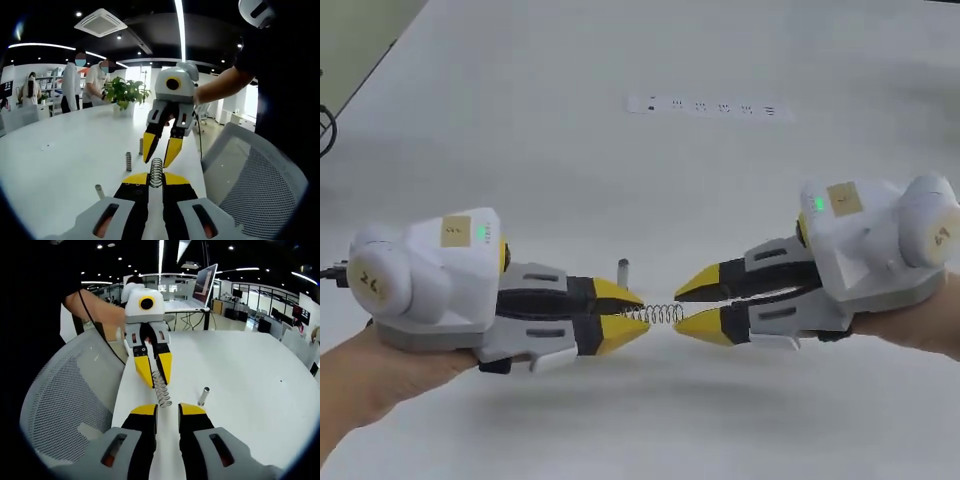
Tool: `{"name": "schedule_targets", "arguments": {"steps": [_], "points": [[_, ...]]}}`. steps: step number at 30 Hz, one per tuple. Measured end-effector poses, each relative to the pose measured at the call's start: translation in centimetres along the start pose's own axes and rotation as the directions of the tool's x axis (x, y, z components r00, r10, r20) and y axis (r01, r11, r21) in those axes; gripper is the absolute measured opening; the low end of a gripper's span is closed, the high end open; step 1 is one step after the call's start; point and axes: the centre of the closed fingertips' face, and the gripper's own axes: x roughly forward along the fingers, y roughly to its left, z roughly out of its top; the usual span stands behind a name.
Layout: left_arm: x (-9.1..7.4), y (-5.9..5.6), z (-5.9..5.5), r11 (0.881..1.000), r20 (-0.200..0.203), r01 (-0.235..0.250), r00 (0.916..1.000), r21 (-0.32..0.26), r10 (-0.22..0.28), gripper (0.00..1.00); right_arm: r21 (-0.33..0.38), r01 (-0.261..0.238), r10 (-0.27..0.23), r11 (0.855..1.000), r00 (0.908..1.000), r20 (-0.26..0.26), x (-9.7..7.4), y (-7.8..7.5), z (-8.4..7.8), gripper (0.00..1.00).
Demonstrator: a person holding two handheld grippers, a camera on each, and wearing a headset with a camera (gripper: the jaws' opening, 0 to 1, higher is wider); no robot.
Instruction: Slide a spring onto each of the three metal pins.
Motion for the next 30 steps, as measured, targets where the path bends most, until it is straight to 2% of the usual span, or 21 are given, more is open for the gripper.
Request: {"name": "schedule_targets", "arguments": {"steps": [3,10,18,22,30], "points": [[0.0,-0.1,0.2,1.000,0.003,0.005,1.0000,0.003,-0.005,0.01,0.026,-0.008,0.007,1.000,0.9995,0.031,-0.2,0.1,0.1,0.14],[0.0,-0.1,0.5,1.000,0.007,0.006,1.0000,0.006,-0.006,0.01,0.042,-0.023,0.020,0.999,0.9978,0.063,-0.2,0.5,0.7,0.14],[0.1,-0.3,0.8,1.000,0.013,0.011,0.9999,0.011,-0.011,0.01,0.029,-0.038,0.037,0.999,0.9979,0.052,0.1,0.6,0.9,0.13],[0.0,-0.1,0.9,1.000,0.016,0.006,0.9998,0.005,-0.007,0.01,0.023,-0.048,0.047,0.999,0.9975,0.054,0.1,0.7,1.0,0.07],[-0.2,-0.2,1.0,1.000,0.028,0.011,0.9996,-0.003,-0.011,0.01,0.013,-0.052,0.051,0.999,0.9966,0.064,-0.1,0.7,1.5,0.07]]}}
